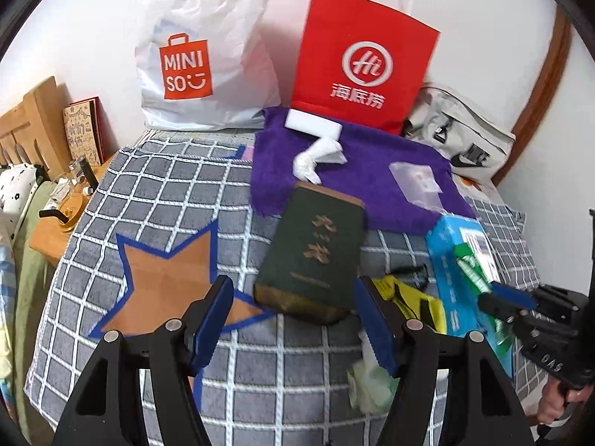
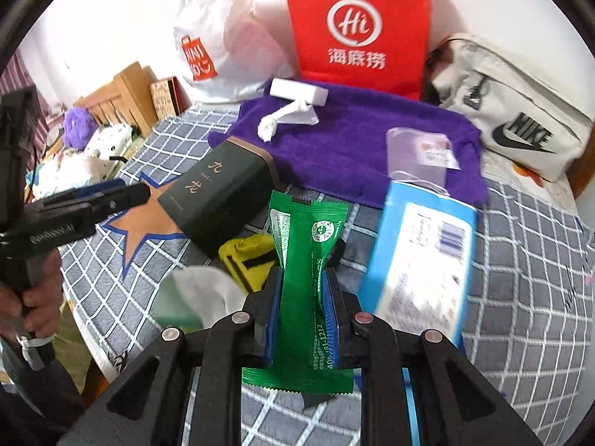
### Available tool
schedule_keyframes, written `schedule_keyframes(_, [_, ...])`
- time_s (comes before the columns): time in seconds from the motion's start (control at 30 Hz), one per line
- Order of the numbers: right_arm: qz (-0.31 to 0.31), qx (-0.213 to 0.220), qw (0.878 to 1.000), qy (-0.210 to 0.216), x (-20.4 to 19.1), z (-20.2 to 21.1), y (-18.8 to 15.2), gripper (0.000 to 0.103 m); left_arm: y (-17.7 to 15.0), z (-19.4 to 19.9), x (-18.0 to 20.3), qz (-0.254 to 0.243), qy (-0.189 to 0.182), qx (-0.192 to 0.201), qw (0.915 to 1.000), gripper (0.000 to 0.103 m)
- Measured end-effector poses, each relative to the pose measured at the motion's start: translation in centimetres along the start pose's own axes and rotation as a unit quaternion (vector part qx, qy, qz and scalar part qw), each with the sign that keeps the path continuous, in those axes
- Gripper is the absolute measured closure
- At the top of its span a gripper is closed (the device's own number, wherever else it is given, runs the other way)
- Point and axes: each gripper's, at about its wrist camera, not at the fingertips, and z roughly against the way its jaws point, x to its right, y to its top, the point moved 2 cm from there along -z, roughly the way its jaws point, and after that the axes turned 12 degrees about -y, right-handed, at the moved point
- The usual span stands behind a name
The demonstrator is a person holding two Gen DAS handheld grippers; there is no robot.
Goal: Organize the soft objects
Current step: 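Grasp the white glove with the left tool while the right tool holds the green packet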
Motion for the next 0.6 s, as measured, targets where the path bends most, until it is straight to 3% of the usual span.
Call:
schedule_keyframes(0.4, [-0.043,0.024,0.999,0.009,4.2,2.5,-7.3,0.082,-4.1,-0.4,4.7,-0.030,-0.035,-0.020,0.9987,0.038])
schedule_keyframes(0.6, [-0.030,0.025,0.999,0.024,5.0,1.8,-10.8,0.082,-5.3,-2.7,6.1,-0.050,-0.029,-0.040,0.9975,0.038])
